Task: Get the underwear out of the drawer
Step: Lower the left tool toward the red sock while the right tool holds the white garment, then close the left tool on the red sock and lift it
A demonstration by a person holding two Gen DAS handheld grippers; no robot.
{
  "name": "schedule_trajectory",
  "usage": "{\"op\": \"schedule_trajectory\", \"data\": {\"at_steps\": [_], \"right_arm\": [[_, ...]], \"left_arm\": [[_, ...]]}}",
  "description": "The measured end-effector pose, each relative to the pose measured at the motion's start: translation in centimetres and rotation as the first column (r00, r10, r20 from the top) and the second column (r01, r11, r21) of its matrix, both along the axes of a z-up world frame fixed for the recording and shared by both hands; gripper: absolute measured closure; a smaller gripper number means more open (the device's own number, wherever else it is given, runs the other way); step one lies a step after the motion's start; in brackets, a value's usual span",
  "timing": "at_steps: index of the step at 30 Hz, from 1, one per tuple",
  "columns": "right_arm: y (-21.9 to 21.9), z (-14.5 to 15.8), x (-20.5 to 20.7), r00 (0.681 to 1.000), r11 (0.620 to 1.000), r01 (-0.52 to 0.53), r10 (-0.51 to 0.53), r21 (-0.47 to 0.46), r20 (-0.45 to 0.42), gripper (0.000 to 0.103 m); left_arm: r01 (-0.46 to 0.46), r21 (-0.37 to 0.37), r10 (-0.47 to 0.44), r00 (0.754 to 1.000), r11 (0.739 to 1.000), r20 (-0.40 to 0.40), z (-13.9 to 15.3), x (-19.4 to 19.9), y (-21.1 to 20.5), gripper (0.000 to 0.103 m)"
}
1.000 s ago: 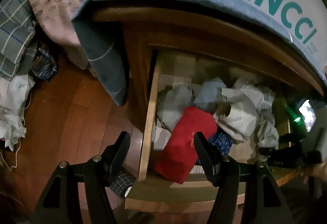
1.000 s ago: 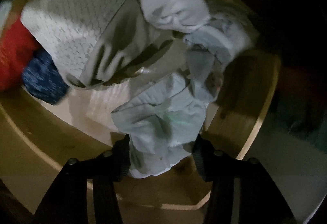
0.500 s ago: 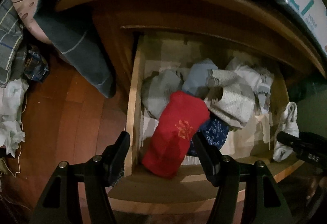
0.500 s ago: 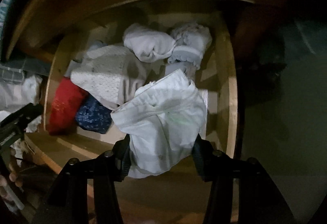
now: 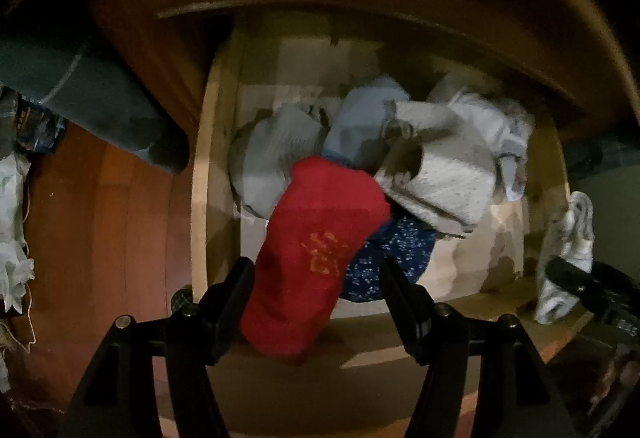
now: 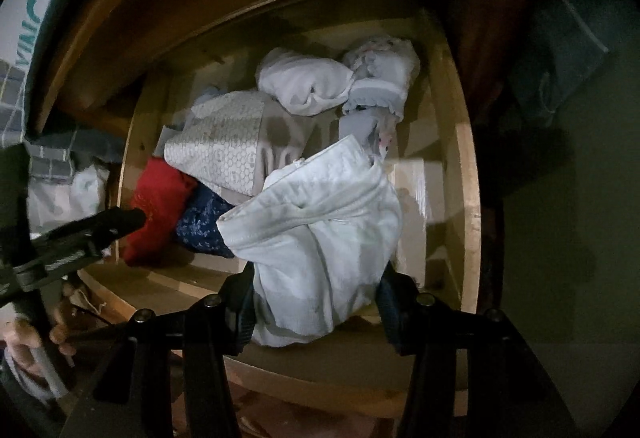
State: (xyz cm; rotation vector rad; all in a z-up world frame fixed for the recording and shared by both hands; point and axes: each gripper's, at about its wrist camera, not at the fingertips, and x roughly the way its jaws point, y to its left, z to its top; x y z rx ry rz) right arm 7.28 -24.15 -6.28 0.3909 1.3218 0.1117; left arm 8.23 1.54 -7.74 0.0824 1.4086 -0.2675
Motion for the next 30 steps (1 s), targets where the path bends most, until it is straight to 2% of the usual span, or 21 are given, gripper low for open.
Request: {"op": "schedule_trajectory", "data": {"at_steps": [7, 10, 14, 15, 16, 17, 22, 25, 27, 30], "right_arm": [[0.2, -0.5, 0.3, 1.000, 1.000, -0.008, 0.008, -0.005, -0.015, 0.055], [0.6, -0.4, 0.4, 1.000, 1.000, -0.019, 0.019, 0.009, -0.016, 0.055], [0.9, -0.4, 0.5, 1.000, 1.000, -0.021, 0.021, 0.008, -0.015, 0.055], [0.9, -0.4, 0.5, 1.000, 1.000, -0.020, 0.021, 0.013, -0.018, 0.055], [0.9, -0.4, 0.5, 1.000, 1.000, -0.022, 0.022, 0.015, -0.021, 0.055], [0.9, -0.5, 0.5, 0.999, 1.000, -0.023, 0.023, 0.009, -0.023, 0.055], [1.0, -0.5, 0.5, 0.999, 1.000, -0.026, 0.025, -0.001, -0.027, 0.055], [1.1, -0.6, 0.6, 0.999, 1.000, -0.024, 0.023, -0.007, -0.032, 0.055], [1.1, -0.6, 0.6, 0.999, 1.000, -0.020, 0.020, -0.012, -0.034, 0.055], [1.1, -0.5, 0.5, 0.999, 1.000, -0.019, 0.018, -0.020, -0.029, 0.055]], "left_arm": [[0.027, 0.056, -0.025, 0.998, 0.998, -0.052, -2.2, 1.1, -0.8, 0.036], [0.046, 0.061, -0.042, 0.997, 0.997, -0.066, -2.7, 1.4, -1.3, 0.037], [0.013, 0.044, -0.009, 0.996, 0.999, -0.092, -3.2, 2.0, -0.8, 0.037], [-0.006, 0.034, 0.009, 0.994, 0.999, -0.105, -3.3, 2.1, -0.5, 0.039], [-0.017, 0.023, 0.020, 0.994, 1.000, -0.112, -3.4, 2.1, -0.3, 0.049], [-0.025, 0.016, 0.027, 0.992, 1.000, -0.123, -3.5, 2.1, -0.1, 0.055], [-0.002, 0.032, 0.005, 0.994, 0.999, -0.112, -3.6, 1.7, -0.3, 0.073], [-0.005, 0.019, 0.007, 0.995, 1.000, -0.102, -3.2, 1.3, -0.4, 0.077], [-0.012, -0.017, 0.010, 0.996, 1.000, -0.088, -2.5, 1.3, -0.1, 0.078], [-0.019, -0.031, 0.017, 0.999, 0.999, -0.042, -0.8, 1.5, 0.8, 0.079]]}}
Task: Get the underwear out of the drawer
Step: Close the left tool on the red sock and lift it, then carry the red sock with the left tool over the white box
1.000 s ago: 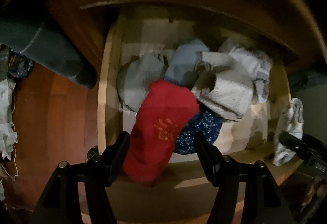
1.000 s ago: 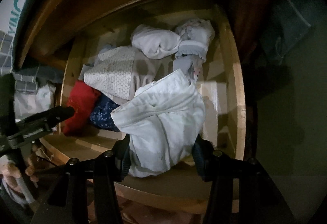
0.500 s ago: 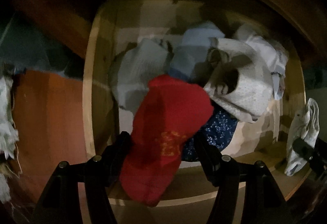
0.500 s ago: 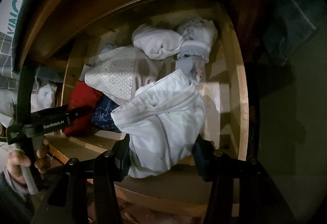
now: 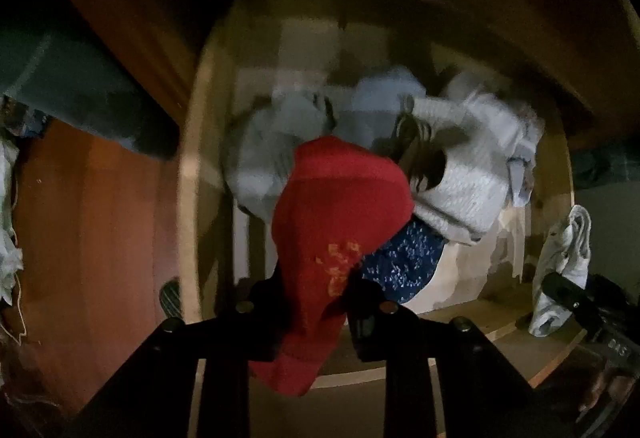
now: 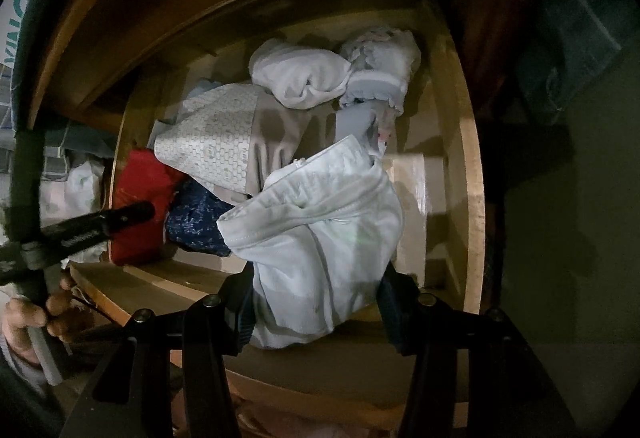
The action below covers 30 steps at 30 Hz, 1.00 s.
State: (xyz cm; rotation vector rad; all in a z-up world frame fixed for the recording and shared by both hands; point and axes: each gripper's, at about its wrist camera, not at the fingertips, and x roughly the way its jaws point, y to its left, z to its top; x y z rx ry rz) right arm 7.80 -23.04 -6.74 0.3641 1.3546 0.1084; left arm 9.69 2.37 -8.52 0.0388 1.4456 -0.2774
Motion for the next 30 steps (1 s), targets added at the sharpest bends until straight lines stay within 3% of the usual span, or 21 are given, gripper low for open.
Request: {"op": "schedule_trajectory", "data": {"at_steps": [17, 21, 30], "right_arm": [[0.5, -0.2, 0.3, 1.000, 0.999, -0.012, 0.012, -0.053, -0.011, 0.055], [0.6, -0.2, 0.2, 1.000, 0.998, -0.013, 0.013, -0.058, -0.012, 0.055], [0.6, -0.3, 0.3, 1.000, 0.998, -0.017, 0.017, -0.063, -0.012, 0.055]], "left_arm": [[0.007, -0.027, -0.005, 0.997, 1.000, 0.075, 4.4, -2.5, 0.4, 0.079], [0.034, -0.015, -0.032, 0.993, 0.999, 0.116, 5.9, -3.6, 0.4, 0.079], [0.067, -0.071, -0.053, 0.981, 0.995, 0.187, 10.3, -5.2, 0.5, 0.079]]}}
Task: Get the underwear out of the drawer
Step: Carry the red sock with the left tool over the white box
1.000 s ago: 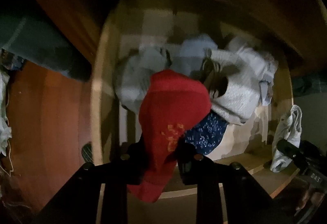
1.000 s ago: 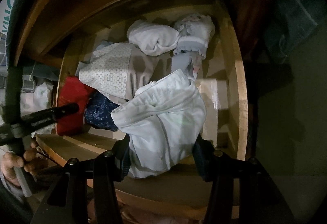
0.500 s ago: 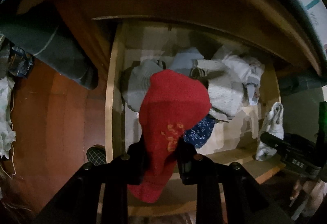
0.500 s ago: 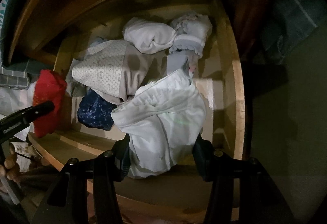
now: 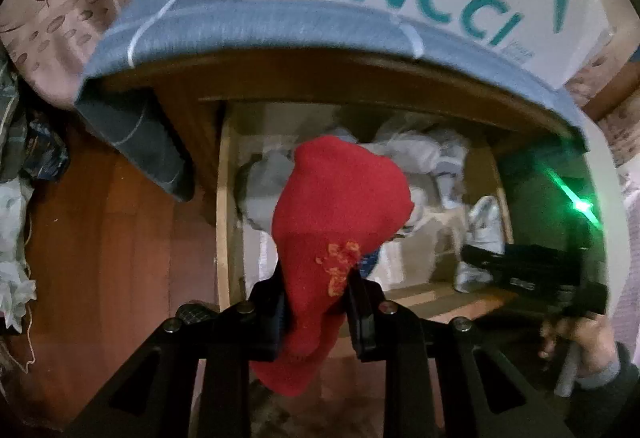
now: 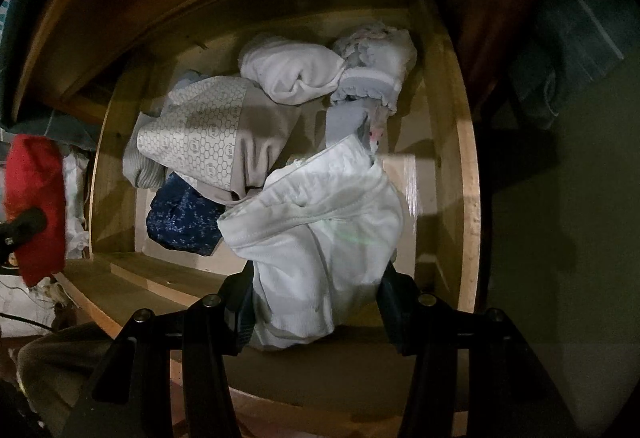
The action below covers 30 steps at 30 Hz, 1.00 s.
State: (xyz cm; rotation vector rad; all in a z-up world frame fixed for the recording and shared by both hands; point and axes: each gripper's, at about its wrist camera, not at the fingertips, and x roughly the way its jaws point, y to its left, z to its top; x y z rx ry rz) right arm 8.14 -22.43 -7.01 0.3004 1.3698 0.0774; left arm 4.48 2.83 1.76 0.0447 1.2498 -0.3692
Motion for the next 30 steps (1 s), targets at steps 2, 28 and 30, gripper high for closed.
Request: {"op": "schedule_trajectory", "data": {"at_steps": [2, 28, 30], "right_arm": [[0.0, 0.0, 0.0, 1.000, 1.000, -0.001, 0.001, 0.000, -0.002, 0.055], [0.0, 0.0, 0.1, 1.000, 0.999, -0.023, 0.023, -0.023, -0.004, 0.054], [0.0, 0.0, 0.1, 1.000, 0.999, -0.027, 0.027, -0.026, -0.003, 0.054]], "left_arm": [[0.003, -0.005, -0.003, 1.000, 1.000, 0.022, 1.3, -0.2, 0.1, 0.079], [0.057, -0.092, -0.016, 0.918, 0.994, 0.397, 24.1, 1.1, -0.2, 0.079], [0.066, -0.080, -0.029, 0.919, 0.995, 0.393, 24.6, 2.4, -1.1, 0.079]]}}
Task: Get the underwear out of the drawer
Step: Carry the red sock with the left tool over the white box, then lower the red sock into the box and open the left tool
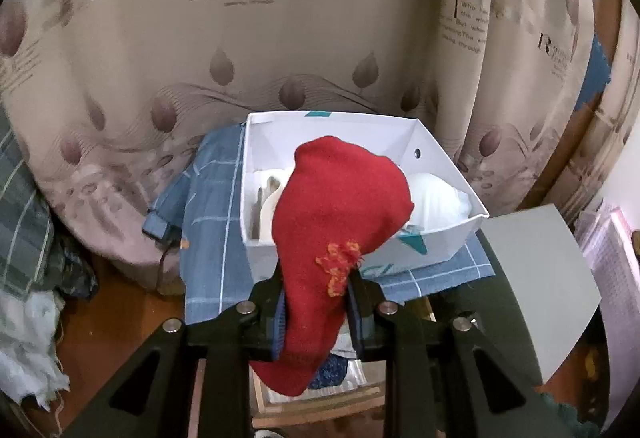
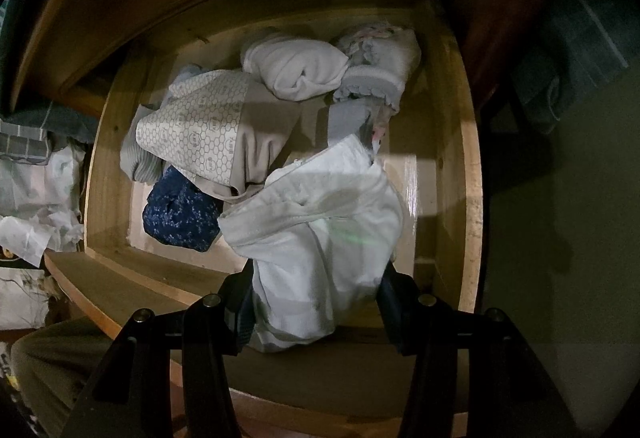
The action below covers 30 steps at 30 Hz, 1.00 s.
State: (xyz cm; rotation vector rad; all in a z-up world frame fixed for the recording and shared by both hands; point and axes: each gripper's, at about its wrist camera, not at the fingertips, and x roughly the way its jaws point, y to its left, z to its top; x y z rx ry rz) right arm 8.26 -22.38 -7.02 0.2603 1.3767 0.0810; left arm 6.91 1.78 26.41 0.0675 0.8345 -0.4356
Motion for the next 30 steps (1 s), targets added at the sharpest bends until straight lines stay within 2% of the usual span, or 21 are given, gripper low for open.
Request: {"op": "schedule_trajectory", "data": {"at_steps": [4, 11, 15, 21, 26, 30], "right_arm": [[0.0, 0.0, 0.0, 1.000, 1.000, -0.002, 0.002, -0.002, -0.001, 0.054], [-0.1, 0.0, -0.1, 1.000, 1.000, -0.008, 0.008, -0.003, -0.004, 0.054], [0.0, 0.0, -0.1, 1.000, 1.000, -0.011, 0.011, -0.001, -0.005, 0.054], [-0.1, 0.0, -0.1, 1.000, 1.000, -0.011, 0.011, 0.003, -0.009, 0.054], [0.0, 0.1, 0.0, 1.000, 1.000, -0.009, 0.009, 0.004, -0.011, 0.054], [0.1, 0.0, -0.1, 1.000, 1.000, -0.011, 0.011, 0.000, -0.011, 0.054]], "left_arm": [[-0.001, -0.003, 0.001, 1.000, 1.000, -0.022, -0.1, 2.7, -1.4, 0.079], [-0.021, 0.019, 0.021, 1.000, 1.000, 0.001, 0.2, 7.4, -3.9, 0.079], [-0.035, 0.035, 0.036, 0.999, 0.999, -0.029, -1.4, 9.8, -5.4, 0.079], [-0.048, 0.105, 0.053, 0.998, 0.993, -0.046, -3.8, 11.9, -7.0, 0.079], [-0.092, 0.082, 0.100, 0.991, 0.992, -0.093, -5.6, 13.0, -6.3, 0.078], [-0.125, 0.092, 0.134, 0.985, 0.988, -0.107, -6.4, 13.5, -5.6, 0.075]]}}
